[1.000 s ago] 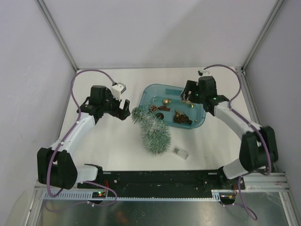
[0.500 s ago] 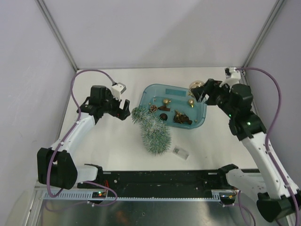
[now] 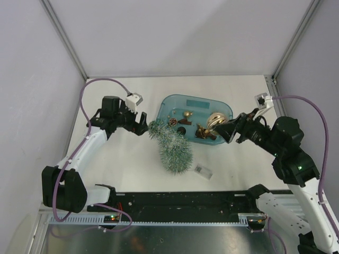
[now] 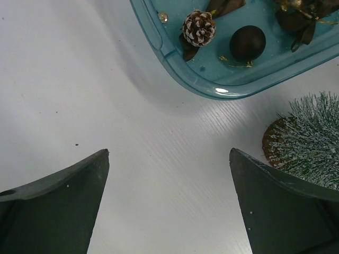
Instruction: Decorate the small christmas tree
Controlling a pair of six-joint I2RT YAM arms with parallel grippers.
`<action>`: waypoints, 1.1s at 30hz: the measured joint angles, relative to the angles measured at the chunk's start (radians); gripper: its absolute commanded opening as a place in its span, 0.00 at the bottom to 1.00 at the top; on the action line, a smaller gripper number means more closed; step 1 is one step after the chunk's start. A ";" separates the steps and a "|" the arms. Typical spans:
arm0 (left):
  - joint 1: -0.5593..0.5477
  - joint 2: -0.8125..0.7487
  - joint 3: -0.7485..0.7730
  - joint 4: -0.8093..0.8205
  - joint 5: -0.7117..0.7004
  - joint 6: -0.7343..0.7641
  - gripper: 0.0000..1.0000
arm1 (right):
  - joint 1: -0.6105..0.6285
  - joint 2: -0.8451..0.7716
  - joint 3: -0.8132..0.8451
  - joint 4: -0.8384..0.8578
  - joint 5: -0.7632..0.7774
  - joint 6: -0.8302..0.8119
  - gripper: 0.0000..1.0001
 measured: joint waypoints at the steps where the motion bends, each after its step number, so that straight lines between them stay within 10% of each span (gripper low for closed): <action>1: 0.000 0.000 0.000 0.000 0.005 -0.001 1.00 | 0.019 -0.006 -0.003 -0.002 -0.005 0.003 0.55; 16: 0.000 0.000 0.085 -0.065 0.090 -0.009 1.00 | 0.349 0.070 -0.045 0.031 0.114 0.003 0.55; 33: 0.000 0.000 0.085 -0.090 0.097 -0.010 1.00 | 0.387 0.056 -0.045 0.076 0.209 -0.014 0.52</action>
